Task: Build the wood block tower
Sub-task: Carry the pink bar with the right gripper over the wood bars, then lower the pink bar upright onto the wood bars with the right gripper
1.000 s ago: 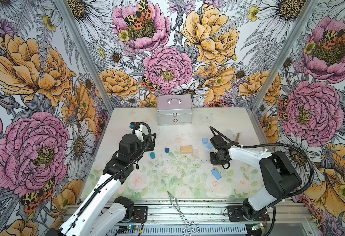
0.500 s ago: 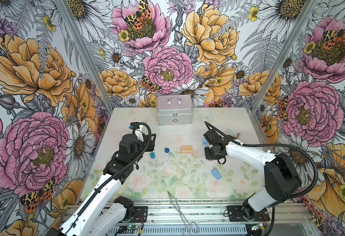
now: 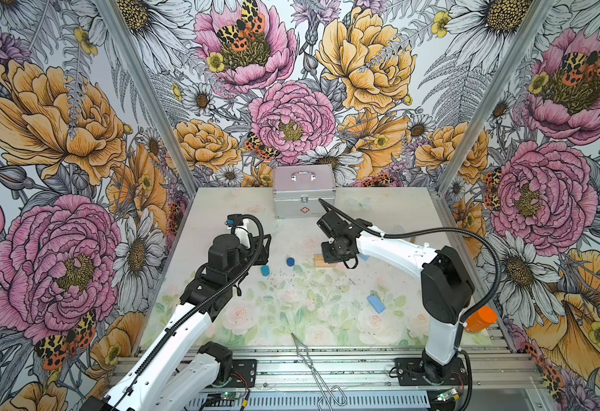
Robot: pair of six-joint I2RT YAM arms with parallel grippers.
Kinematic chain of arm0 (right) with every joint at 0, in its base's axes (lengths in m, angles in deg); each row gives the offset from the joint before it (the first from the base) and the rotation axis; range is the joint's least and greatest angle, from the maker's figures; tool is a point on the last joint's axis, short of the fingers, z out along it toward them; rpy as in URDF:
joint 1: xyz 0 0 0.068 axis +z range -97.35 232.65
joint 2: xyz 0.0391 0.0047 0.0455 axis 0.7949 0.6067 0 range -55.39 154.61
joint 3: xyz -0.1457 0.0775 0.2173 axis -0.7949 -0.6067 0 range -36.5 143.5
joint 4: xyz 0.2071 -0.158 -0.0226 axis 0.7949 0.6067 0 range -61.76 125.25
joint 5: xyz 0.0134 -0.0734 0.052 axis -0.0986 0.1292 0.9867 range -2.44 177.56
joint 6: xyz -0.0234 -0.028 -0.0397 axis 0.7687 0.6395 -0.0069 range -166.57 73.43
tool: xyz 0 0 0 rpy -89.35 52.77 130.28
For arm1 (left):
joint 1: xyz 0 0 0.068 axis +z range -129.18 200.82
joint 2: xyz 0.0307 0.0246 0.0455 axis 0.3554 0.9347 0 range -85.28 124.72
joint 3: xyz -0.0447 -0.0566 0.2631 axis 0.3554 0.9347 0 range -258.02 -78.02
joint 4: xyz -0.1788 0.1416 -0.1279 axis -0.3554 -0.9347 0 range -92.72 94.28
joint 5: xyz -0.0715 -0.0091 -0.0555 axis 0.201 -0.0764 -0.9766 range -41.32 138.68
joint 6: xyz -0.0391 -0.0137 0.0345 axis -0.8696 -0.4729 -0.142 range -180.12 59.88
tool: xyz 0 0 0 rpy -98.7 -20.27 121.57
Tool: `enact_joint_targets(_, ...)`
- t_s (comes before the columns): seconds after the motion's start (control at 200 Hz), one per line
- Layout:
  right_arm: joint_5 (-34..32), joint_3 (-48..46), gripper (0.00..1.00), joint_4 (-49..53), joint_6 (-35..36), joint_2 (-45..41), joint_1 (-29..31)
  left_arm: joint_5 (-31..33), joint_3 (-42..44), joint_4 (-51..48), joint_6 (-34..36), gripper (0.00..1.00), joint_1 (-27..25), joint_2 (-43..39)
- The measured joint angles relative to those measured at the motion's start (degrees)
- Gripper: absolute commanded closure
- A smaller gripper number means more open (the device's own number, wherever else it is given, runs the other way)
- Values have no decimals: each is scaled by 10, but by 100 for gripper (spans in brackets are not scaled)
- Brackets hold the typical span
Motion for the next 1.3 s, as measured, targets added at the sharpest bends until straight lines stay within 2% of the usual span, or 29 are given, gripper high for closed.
enact_joint_targets(0.52,-5,83,100,14,-29,90,31,0,0,0,0,64,17,0)
enact_joint_targets(1.301,-37,85,100,15,-99,94,33,0,0,0,0,64,18,0)
